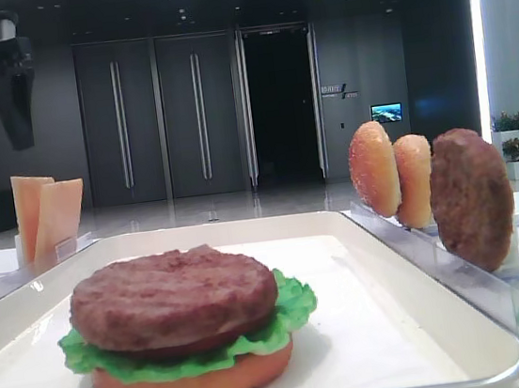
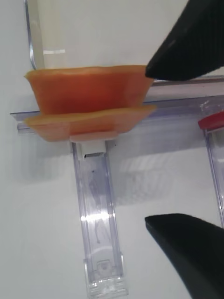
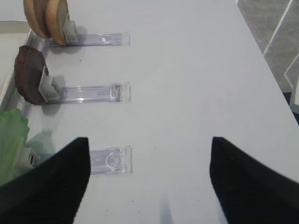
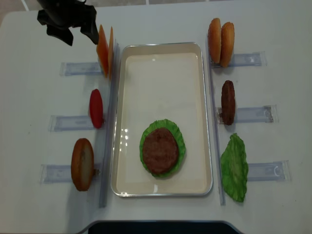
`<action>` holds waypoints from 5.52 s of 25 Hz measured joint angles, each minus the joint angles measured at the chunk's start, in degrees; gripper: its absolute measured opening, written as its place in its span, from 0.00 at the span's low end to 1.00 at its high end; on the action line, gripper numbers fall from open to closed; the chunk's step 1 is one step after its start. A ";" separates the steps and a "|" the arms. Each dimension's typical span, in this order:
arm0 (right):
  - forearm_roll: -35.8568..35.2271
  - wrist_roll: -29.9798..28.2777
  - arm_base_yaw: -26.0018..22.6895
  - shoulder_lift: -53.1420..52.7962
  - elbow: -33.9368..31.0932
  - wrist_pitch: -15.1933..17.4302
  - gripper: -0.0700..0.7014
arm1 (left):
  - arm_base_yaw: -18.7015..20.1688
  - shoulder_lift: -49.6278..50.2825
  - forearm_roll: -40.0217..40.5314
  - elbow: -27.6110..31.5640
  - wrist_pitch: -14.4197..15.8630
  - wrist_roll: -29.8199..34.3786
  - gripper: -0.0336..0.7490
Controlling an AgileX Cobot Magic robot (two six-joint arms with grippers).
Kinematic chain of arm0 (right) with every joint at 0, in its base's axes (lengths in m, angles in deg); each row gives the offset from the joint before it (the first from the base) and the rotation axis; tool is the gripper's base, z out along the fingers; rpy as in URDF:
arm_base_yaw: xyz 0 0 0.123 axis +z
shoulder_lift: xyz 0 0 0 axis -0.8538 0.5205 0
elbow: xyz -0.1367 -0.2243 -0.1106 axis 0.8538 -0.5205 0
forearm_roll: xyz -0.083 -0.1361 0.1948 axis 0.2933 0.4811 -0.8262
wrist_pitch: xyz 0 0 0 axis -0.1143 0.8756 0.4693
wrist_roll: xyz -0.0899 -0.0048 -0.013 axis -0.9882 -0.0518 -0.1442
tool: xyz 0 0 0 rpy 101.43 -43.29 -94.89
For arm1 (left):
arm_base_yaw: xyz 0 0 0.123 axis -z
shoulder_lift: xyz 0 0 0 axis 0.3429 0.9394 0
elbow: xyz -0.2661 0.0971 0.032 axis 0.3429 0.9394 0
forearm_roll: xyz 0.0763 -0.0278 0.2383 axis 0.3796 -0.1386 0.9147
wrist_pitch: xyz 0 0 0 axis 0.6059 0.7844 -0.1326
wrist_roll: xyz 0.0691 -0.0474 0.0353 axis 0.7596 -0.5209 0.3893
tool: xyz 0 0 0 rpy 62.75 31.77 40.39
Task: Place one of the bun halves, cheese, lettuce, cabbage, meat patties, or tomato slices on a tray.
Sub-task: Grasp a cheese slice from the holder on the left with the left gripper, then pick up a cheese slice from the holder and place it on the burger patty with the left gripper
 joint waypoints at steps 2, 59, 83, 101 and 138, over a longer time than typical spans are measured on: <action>0.00 0.00 0.00 0.00 0.00 0.00 0.78 | 0.57 0.00 0.00 -0.05 -0.16 -1.45 0.93; 0.00 0.00 0.00 0.00 0.00 0.00 0.78 | 8.12 1.95 -1.40 -0.07 -8.96 -10.69 0.86; 0.00 0.00 0.00 0.00 0.00 0.00 0.78 | 8.12 4.54 3.15 -0.07 -9.00 -11.06 0.77; 0.00 0.00 0.00 0.00 0.00 0.00 0.78 | 8.12 7.00 3.99 -0.15 -9.37 -11.11 0.52; 0.00 0.00 0.00 0.00 0.00 0.00 0.78 | 8.60 5.30 -1.13 -0.15 -7.15 -10.18 0.09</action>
